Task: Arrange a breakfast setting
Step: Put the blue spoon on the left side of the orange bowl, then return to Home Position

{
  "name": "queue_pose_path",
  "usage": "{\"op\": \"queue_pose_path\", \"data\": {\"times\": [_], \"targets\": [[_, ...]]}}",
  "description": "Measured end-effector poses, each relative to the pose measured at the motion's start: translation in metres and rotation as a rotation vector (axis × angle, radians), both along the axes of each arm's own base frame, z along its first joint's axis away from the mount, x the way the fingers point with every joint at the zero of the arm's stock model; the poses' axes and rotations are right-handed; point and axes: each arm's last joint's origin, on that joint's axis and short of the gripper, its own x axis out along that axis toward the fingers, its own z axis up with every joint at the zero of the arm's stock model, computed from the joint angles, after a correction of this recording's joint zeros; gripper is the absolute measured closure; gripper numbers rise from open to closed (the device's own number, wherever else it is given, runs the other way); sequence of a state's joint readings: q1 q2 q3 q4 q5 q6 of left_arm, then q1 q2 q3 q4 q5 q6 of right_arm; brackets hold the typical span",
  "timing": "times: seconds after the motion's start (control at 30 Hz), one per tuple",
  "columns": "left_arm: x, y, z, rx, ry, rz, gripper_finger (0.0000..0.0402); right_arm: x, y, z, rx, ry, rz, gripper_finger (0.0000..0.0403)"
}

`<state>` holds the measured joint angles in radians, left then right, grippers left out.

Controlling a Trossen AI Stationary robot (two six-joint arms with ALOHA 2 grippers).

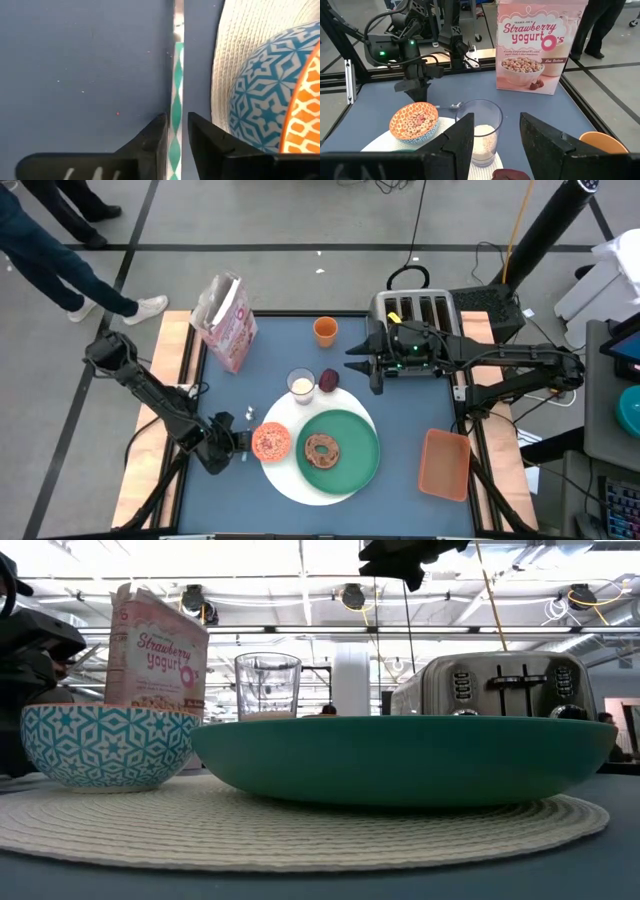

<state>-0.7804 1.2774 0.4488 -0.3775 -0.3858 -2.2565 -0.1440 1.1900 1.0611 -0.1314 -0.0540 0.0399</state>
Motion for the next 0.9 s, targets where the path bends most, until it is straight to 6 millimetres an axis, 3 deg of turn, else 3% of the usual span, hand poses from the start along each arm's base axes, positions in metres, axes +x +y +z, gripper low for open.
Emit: {"op": "queue_pose_path", "data": {"times": [0.47,0.9], "targets": [[-0.002,-0.003,0.003,-0.062,0.019,-0.035,0.0308,0.0,0.0,0.0,-0.001,0.0,0.0,0.0252],[-0.015,-0.001,0.044,-0.249,-0.141,-0.14,0.0307,0.0,0.0,0.0,-0.003,0.0,0.001,0.0252]]}}
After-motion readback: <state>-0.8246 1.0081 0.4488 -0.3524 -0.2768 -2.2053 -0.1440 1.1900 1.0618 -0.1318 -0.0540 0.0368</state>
